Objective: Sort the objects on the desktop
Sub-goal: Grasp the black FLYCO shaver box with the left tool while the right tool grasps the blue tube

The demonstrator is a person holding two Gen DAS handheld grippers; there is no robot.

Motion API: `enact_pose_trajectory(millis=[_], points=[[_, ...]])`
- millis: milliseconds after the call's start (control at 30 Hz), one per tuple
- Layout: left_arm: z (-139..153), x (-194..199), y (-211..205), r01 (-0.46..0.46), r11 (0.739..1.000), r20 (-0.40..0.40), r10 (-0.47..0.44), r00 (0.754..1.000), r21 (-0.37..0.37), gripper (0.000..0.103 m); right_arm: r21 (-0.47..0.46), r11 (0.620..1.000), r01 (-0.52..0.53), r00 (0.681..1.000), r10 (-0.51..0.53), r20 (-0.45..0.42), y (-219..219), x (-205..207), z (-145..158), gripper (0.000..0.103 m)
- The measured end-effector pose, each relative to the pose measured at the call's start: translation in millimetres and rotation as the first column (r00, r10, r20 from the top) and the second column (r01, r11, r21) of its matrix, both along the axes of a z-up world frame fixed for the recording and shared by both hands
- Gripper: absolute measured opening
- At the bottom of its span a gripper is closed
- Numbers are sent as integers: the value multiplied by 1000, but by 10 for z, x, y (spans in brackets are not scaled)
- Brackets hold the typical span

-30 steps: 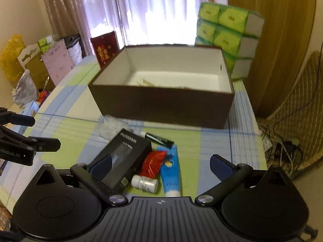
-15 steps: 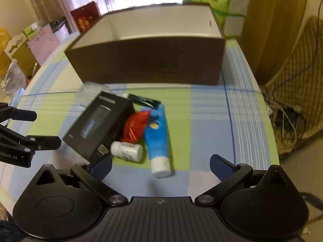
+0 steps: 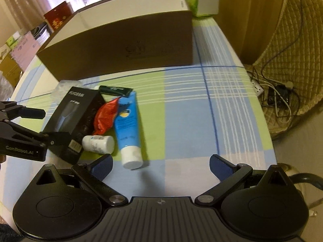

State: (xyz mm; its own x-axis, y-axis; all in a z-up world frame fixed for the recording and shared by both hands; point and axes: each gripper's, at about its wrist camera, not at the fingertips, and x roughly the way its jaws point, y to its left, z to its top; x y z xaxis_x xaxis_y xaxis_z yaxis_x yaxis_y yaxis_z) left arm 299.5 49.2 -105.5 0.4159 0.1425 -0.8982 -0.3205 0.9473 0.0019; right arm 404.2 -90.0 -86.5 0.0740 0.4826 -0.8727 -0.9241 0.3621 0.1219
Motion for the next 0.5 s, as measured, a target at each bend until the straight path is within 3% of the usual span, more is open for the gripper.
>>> enact_pose_trajectory(millis=[100, 167, 300, 500], points=[[-89, 112, -8, 5, 1000, -18, -6, 1000, -4, 88, -4, 1000, 9, 1000, -9, -3, -5, 43, -5, 100], [-143, 154, -9, 15, 1000, -23, -16, 1000, -20, 80, -5, 1000, 7, 1000, -7, -4, -4, 47, -10, 100], [-181, 114, -39, 30, 1000, -16, -30, 999, -8, 79, 10, 1000, -17, 1000, 17, -3, 14, 0, -24, 99], [-183, -197, -71, 42, 999, -15, -42, 999, -16, 79, 27, 996, -88, 996, 87, 12, 111, -99, -103, 71]])
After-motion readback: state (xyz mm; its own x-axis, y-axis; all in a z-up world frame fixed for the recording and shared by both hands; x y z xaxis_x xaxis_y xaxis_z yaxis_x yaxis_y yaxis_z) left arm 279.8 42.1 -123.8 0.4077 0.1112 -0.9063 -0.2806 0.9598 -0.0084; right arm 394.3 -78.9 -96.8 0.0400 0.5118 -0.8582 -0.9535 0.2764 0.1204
